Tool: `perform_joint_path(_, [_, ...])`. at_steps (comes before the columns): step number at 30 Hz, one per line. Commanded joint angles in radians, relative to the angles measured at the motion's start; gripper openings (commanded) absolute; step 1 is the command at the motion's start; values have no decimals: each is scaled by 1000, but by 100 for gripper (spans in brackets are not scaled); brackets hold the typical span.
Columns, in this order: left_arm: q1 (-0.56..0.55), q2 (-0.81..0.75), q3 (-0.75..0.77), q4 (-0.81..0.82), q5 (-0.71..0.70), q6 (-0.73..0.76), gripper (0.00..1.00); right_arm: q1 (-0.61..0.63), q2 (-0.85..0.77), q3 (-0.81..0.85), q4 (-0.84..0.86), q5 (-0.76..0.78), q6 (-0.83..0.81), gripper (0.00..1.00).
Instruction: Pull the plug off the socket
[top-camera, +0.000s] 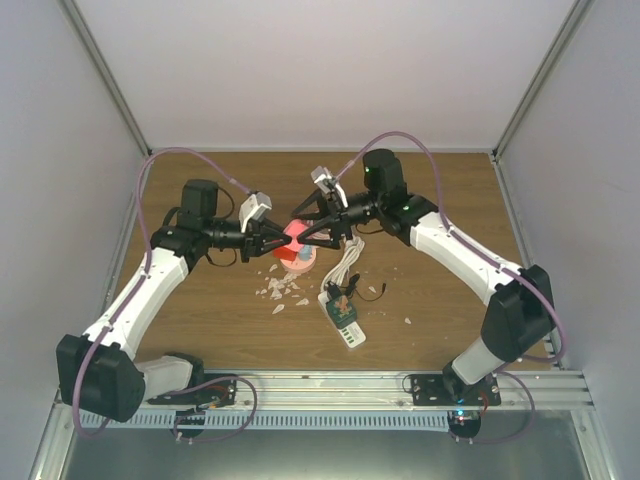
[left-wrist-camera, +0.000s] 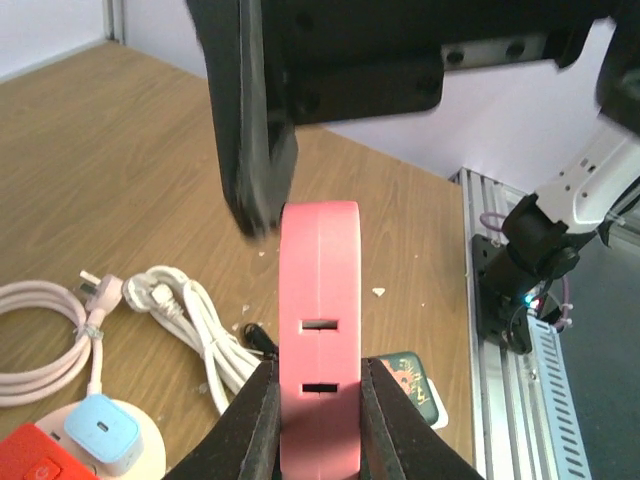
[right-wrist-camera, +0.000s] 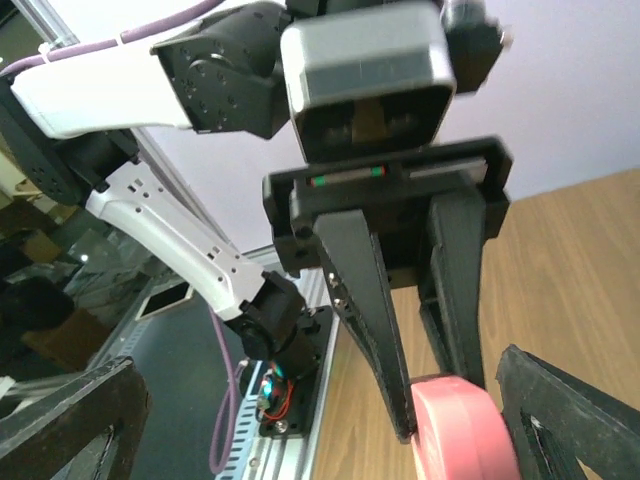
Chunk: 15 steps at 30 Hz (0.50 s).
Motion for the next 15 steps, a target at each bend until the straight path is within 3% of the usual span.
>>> perform_joint_path(1, [-1,18,-10,-53,-51,52,0,-40,-38,33,51,10,1,97])
perform_joint_path(10, [29,7,-37,-52,-115,96,0,-126,-63,-12,30,75,-43,100])
perform_joint_path(15, [115,60,-17,-37,-138,122,0,-191,-80,-62,3,101,-92,100])
